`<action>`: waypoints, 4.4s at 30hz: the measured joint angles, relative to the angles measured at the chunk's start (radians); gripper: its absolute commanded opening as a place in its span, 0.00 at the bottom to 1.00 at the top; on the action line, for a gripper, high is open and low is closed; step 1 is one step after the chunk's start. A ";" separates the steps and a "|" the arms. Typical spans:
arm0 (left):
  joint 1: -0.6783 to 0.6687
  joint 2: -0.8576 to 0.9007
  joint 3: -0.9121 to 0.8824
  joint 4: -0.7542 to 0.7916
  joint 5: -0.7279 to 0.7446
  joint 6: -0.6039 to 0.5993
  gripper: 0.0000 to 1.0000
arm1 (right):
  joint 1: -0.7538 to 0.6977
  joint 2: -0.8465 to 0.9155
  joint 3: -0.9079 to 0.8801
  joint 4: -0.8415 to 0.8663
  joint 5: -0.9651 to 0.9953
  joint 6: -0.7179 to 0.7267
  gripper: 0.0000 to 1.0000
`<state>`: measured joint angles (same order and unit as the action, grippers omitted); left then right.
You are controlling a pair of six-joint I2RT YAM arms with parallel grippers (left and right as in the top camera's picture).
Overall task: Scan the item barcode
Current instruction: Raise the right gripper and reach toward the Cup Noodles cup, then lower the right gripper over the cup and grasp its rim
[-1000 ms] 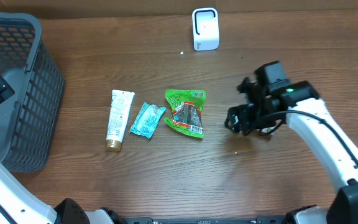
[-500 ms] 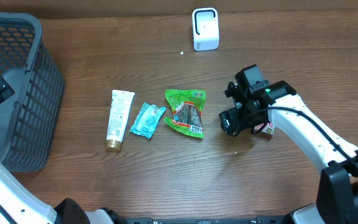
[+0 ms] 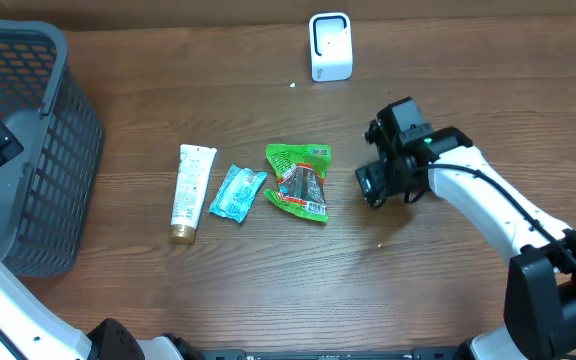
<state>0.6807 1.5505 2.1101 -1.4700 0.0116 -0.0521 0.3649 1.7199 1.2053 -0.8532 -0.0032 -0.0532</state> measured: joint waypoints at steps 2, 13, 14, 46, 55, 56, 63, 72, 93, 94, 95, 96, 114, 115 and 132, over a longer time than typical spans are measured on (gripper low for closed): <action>0.000 0.000 0.000 0.000 0.000 0.000 1.00 | -0.013 0.004 0.043 -0.011 0.009 -0.008 0.96; 0.000 0.000 0.000 0.000 0.000 0.000 1.00 | -0.185 0.007 0.254 0.060 0.011 -0.111 1.00; 0.000 0.000 0.000 0.000 0.000 0.000 1.00 | -0.219 0.011 0.254 0.060 0.000 -0.114 1.00; 0.000 0.000 0.000 0.000 0.000 0.000 1.00 | -0.430 0.170 0.247 -0.344 -0.170 0.259 0.90; 0.000 0.000 0.000 0.000 0.000 0.000 1.00 | -0.430 0.170 0.180 -0.343 -0.144 0.263 0.88; 0.000 0.000 0.000 0.000 0.000 0.000 1.00 | -0.430 0.170 0.177 -0.342 -0.141 0.263 0.88; 0.000 0.000 0.000 0.000 0.000 0.000 1.00 | -0.430 0.170 0.161 -0.410 -0.140 0.278 0.84; 0.000 0.000 0.000 0.000 0.000 0.000 1.00 | -0.430 0.170 0.166 -0.542 -0.219 0.254 0.82; 0.000 0.000 0.000 0.000 0.000 0.000 1.00 | -0.001 0.166 0.371 -0.563 0.066 0.050 0.95; 0.000 0.000 0.000 0.000 0.000 0.000 1.00 | 0.003 0.166 0.337 -0.560 0.091 0.045 0.95; 0.000 0.000 0.000 0.000 0.000 0.000 1.00 | 0.002 0.167 0.318 -0.549 0.101 0.043 0.95; 0.000 0.000 0.000 0.000 0.000 0.000 1.00 | 0.000 0.167 0.298 -0.535 0.114 0.041 0.95; 0.000 0.000 0.000 0.000 0.000 0.000 1.00 | -0.004 0.166 0.122 -0.394 0.106 -0.077 0.97; 0.000 0.000 0.000 0.000 0.000 0.000 1.00 | -0.004 0.166 0.122 -0.385 0.116 -0.079 0.96; 0.000 0.000 0.000 0.000 0.000 0.000 1.00 | -0.004 0.166 0.057 -0.303 0.077 -0.080 0.86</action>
<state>0.6807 1.5505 2.1101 -1.4700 0.0116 -0.0521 0.3607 1.8862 1.2621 -1.1557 0.0738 -0.1333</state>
